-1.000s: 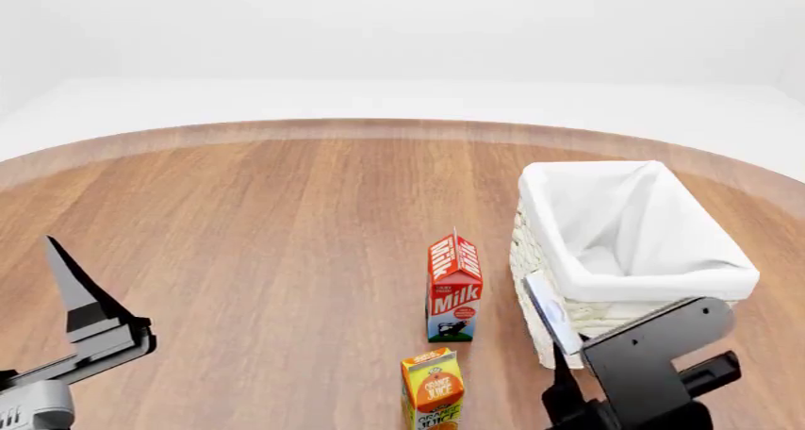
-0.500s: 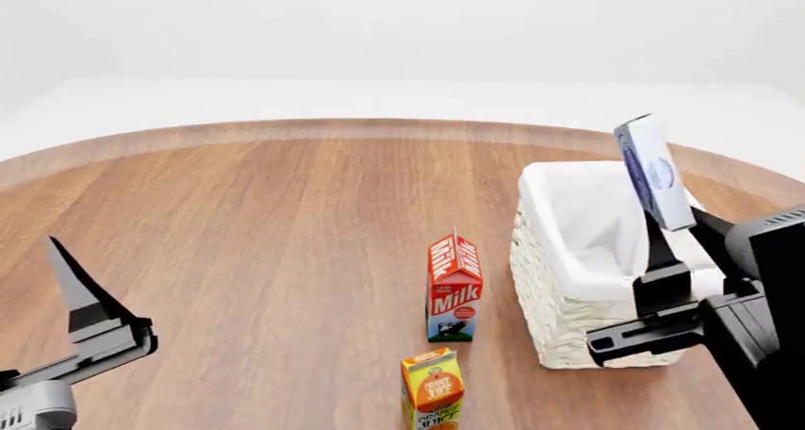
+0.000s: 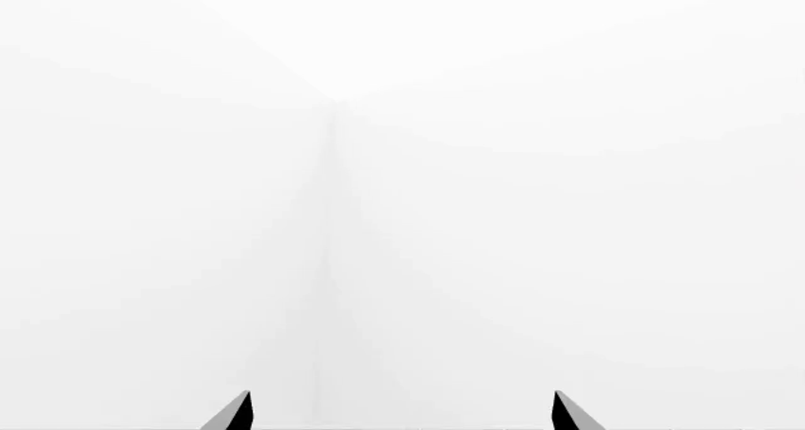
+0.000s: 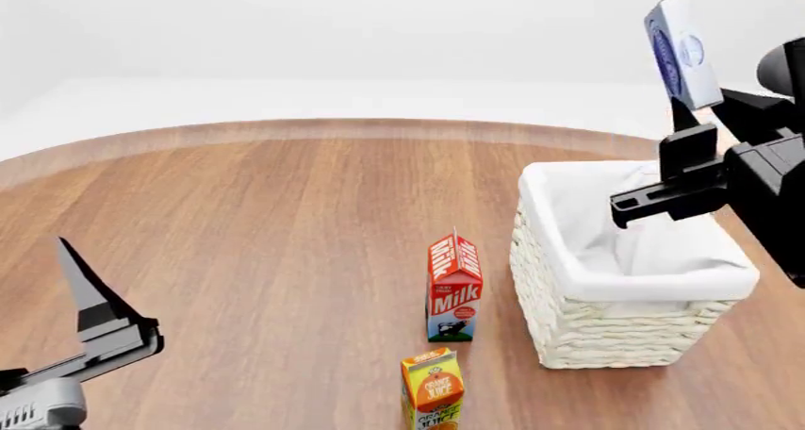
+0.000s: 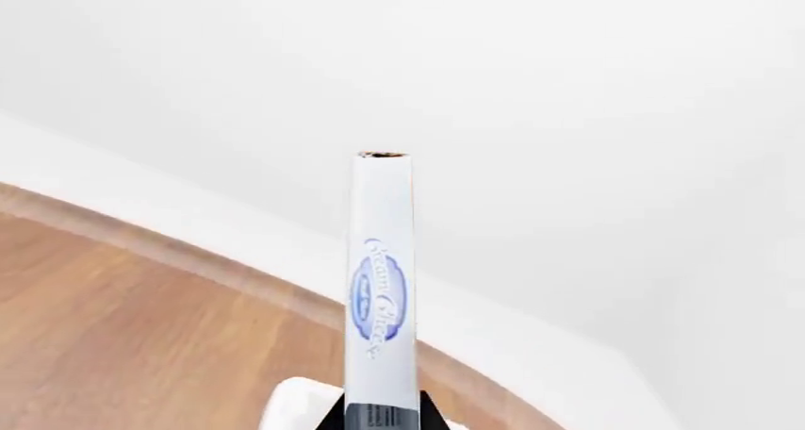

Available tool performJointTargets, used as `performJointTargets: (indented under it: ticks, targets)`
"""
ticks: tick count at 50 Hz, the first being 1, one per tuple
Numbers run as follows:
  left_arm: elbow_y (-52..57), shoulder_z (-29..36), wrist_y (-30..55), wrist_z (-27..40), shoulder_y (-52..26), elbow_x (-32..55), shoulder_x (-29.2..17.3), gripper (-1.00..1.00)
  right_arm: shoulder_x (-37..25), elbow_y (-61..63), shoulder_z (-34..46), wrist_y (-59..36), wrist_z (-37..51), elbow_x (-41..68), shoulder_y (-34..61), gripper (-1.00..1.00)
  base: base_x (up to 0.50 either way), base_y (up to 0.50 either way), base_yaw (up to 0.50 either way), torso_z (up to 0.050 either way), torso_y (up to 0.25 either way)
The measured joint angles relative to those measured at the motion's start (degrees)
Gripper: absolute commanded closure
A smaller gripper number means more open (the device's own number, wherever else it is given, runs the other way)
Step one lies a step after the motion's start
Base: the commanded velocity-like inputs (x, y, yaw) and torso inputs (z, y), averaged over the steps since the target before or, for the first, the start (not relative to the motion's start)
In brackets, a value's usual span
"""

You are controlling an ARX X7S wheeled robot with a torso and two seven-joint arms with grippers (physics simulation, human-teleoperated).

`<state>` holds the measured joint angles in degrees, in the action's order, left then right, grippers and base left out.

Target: Pick up the cream cheese box and the butter, and put them in the basket.

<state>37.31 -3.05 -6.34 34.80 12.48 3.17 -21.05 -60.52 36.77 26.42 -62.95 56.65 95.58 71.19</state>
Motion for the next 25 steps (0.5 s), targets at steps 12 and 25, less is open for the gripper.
performJointTargets:
  ticks: [12, 25]
  targets:
    - [-0.59, 0.20, -0.11, 0.06, -0.21, 0.14, -0.16, -1.00, 6.58, -14.07, 5.08, -4.39, -8.64, -10.76, 10.00, 1.00, 0.00, 0.00, 0.00, 0.000, 0.001]
    - [-1.34, 0.75, -0.22, 0.01, -0.48, 0.12, -0.31, -1.00, 11.60, -27.97, 10.17, -4.98, -17.06, -20.26, 16.95, 1.00, 0.00, 0.00, 0.00, 0.000, 0.001]
